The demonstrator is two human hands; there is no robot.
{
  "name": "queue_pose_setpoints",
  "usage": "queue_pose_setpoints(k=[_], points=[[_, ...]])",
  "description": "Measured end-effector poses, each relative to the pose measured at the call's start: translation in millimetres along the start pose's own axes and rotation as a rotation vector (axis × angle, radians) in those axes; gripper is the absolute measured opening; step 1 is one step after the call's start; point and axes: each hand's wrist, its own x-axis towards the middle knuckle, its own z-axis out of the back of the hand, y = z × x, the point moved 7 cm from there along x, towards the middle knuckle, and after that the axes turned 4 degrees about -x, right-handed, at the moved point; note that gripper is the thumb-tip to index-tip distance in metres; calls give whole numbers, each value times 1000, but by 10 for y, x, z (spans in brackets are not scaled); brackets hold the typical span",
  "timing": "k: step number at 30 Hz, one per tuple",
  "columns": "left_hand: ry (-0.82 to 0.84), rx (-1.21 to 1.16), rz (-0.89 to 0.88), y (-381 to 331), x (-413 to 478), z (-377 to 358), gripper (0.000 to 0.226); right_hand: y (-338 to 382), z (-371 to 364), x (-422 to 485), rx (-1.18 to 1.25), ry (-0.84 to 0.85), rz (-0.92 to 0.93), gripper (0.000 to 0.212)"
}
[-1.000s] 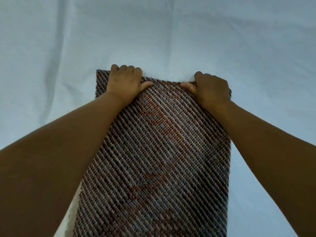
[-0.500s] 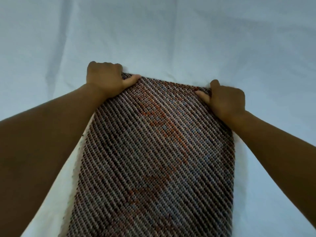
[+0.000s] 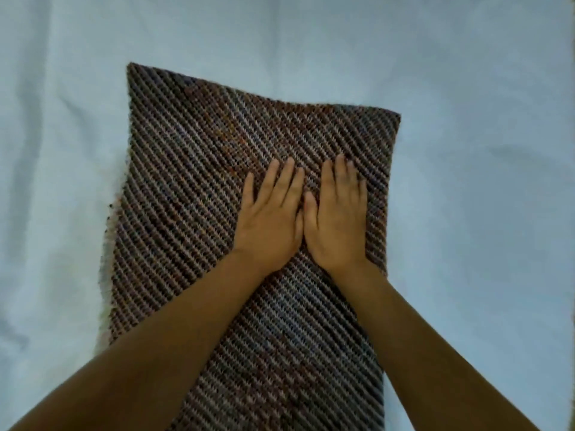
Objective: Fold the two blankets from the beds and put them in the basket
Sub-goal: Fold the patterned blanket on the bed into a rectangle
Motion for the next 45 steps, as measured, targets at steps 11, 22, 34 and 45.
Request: queue_pose_setpoints(k=[11, 22, 34, 45], points=[[96, 15, 111, 207, 177, -184, 70, -425, -175, -161, -138, 131, -87, 67], [23, 59, 287, 876, -1071, 3, 63, 820, -480, -862, -13, 205, 287, 56], [-11, 68, 419, 1433, -1052, 138, 70, -164, -209, -901, -213, 155, -171, 62], [58, -2, 255, 966, -2482, -289, 63, 814, -663, -2198, -192, 185, 132, 61]])
